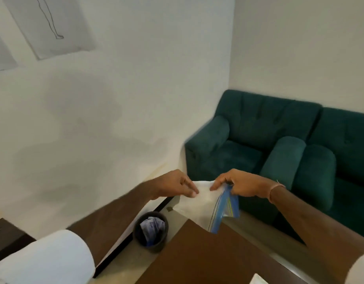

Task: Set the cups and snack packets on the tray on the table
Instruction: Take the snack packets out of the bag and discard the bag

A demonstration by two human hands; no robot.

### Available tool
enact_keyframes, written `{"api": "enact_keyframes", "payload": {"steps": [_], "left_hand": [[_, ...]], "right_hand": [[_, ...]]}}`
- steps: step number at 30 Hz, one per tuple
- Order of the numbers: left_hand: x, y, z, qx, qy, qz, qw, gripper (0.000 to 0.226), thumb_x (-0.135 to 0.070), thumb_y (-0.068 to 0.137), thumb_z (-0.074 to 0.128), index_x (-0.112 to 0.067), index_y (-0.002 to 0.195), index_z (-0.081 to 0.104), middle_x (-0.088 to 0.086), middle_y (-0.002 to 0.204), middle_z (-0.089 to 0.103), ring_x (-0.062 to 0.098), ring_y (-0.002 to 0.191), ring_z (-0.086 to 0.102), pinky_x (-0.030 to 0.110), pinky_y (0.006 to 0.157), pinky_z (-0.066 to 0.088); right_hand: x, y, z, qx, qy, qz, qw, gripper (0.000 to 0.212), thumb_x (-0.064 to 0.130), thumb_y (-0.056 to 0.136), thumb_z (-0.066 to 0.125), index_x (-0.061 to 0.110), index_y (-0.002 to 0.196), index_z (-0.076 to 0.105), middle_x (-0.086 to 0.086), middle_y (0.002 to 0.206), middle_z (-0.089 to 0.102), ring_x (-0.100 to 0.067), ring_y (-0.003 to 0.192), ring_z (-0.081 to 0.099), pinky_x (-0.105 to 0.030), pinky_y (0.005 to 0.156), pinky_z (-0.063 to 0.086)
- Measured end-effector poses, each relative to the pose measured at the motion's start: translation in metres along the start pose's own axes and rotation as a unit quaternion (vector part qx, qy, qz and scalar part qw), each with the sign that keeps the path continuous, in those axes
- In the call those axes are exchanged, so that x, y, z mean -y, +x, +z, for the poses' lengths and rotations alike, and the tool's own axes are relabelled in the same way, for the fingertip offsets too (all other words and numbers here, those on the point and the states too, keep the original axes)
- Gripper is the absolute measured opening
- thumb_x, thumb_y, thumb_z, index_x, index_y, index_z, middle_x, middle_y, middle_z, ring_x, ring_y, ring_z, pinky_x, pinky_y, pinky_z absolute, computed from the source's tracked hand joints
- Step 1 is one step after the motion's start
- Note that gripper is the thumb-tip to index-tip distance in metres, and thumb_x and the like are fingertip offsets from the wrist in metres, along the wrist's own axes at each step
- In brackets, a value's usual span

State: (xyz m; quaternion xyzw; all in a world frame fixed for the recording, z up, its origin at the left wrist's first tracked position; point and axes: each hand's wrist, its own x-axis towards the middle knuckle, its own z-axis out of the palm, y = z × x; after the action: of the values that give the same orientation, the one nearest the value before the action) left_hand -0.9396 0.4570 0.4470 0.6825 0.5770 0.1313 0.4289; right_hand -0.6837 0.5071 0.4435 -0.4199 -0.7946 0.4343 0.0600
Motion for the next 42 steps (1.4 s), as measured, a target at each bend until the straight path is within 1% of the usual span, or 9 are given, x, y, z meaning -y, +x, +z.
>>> {"api": "enact_keyframes", "payload": {"steps": [3, 8, 12, 15, 19, 24, 30, 37, 42], "left_hand": [[0.071, 0.023, -0.022, -0.058, 0.151, 0.039, 0.986, 0.026, -0.033, 0.078, 0.08, -0.026, 0.101, 0.072, -0.006, 0.105, 0.064, 0.014, 0.097, 0.058, 0.026, 0.085, 0.046], [0.217, 0.064, -0.041, -0.088, 0.099, 0.027, 0.991, 0.053, -0.023, 0.079, 0.074, -0.038, 0.113, 0.037, -0.005, 0.102, 0.059, 0.014, 0.084, 0.058, 0.023, 0.07, 0.046], [0.35, 0.11, -0.037, -0.08, 0.125, 0.035, 0.988, 0.036, -0.008, 0.079, 0.065, -0.018, 0.113, 0.062, -0.005, 0.099, 0.055, 0.015, 0.091, 0.054, 0.031, 0.077, 0.046], [0.452, 0.14, -0.016, -0.073, 0.205, 0.001, 0.976, 0.035, -0.014, 0.087, 0.062, -0.017, 0.123, 0.064, 0.005, 0.115, 0.056, 0.025, 0.108, 0.052, 0.034, 0.089, 0.045], [0.578, 0.175, 0.024, -0.048, 0.262, -0.063, 0.962, 0.05, -0.025, 0.092, 0.063, -0.032, 0.14, 0.051, 0.006, 0.134, 0.049, 0.027, 0.124, 0.045, 0.04, 0.104, 0.042], [0.707, 0.202, 0.087, 0.02, 0.221, -0.156, 0.962, 0.078, -0.027, 0.092, 0.06, -0.019, 0.157, 0.018, 0.009, 0.163, 0.02, 0.031, 0.148, 0.022, 0.046, 0.119, 0.024], [0.794, 0.209, 0.158, 0.012, 0.119, -0.199, 0.973, 0.064, -0.027, 0.086, 0.064, -0.014, 0.145, 0.042, 0.011, 0.147, 0.046, 0.031, 0.136, 0.042, 0.042, 0.116, 0.03], [0.822, 0.21, 0.191, 0.024, 0.114, -0.167, 0.979, 0.042, -0.03, 0.09, 0.052, -0.023, 0.131, 0.054, 0.002, 0.131, 0.06, 0.019, 0.136, 0.042, 0.046, 0.116, -0.02], [0.803, 0.204, 0.172, -0.001, 0.056, -0.176, 0.983, 0.046, -0.028, 0.092, 0.055, -0.019, 0.137, 0.048, 0.007, 0.138, 0.056, 0.024, 0.135, 0.043, 0.047, 0.123, 0.002]], "right_hand": [[0.008, 0.073, 0.031, 0.068, -0.012, 0.044, 0.997, 0.045, 0.005, 0.081, 0.067, 0.02, 0.123, 0.069, 0.014, 0.13, 0.049, -0.004, 0.115, 0.05, -0.013, 0.098, 0.042], [-0.013, 0.205, 0.132, -0.035, -0.083, 0.028, 0.996, 0.039, 0.024, 0.082, 0.074, 0.034, 0.111, 0.05, 0.012, 0.103, 0.056, -0.01, 0.098, 0.059, -0.017, 0.079, 0.046], [-0.062, 0.323, 0.235, -0.01, -0.17, -0.006, 0.985, 0.053, 0.012, 0.089, 0.058, 0.033, 0.137, 0.048, 0.002, 0.108, 0.061, -0.015, 0.097, 0.056, -0.028, 0.086, 0.05], [-0.1, 0.4, 0.304, -0.007, -0.254, -0.071, 0.965, 0.043, 0.017, 0.094, 0.057, 0.029, 0.135, 0.059, -0.007, 0.114, 0.057, -0.023, 0.1, 0.051, -0.033, 0.083, 0.047], [-0.164, 0.489, 0.399, 0.026, -0.301, -0.077, 0.95, 0.042, 0.026, 0.095, 0.057, 0.023, 0.136, 0.059, -0.011, 0.136, 0.049, -0.032, 0.116, 0.046, -0.041, 0.097, 0.047], [-0.255, 0.566, 0.512, 0.093, -0.364, -0.032, 0.926, 0.045, 0.027, 0.096, 0.052, 0.018, 0.14, 0.053, -0.012, 0.146, 0.043, -0.039, 0.131, 0.038, -0.047, 0.104, 0.042], [-0.333, 0.629, 0.621, 0.145, -0.447, 0.035, 0.882, 0.036, 0.029, 0.099, 0.047, 0.018, 0.13, 0.06, -0.012, 0.136, 0.055, -0.04, 0.133, 0.039, -0.049, 0.099, 0.043], [-0.373, 0.644, 0.675, 0.225, -0.368, 0.11, 0.895, 0.05, 0.024, 0.101, 0.045, 0.008, 0.148, 0.036, -0.019, 0.148, 0.045, -0.043, 0.134, 0.042, -0.049, 0.111, 0.032], [-0.336, 0.629, 0.643, 0.21, -0.289, 0.138, 0.924, 0.084, 0.039, 0.086, 0.065, 0.014, 0.153, 0.022, -0.016, 0.156, 0.028, -0.045, 0.137, 0.035, -0.054, 0.108, 0.038]]}}
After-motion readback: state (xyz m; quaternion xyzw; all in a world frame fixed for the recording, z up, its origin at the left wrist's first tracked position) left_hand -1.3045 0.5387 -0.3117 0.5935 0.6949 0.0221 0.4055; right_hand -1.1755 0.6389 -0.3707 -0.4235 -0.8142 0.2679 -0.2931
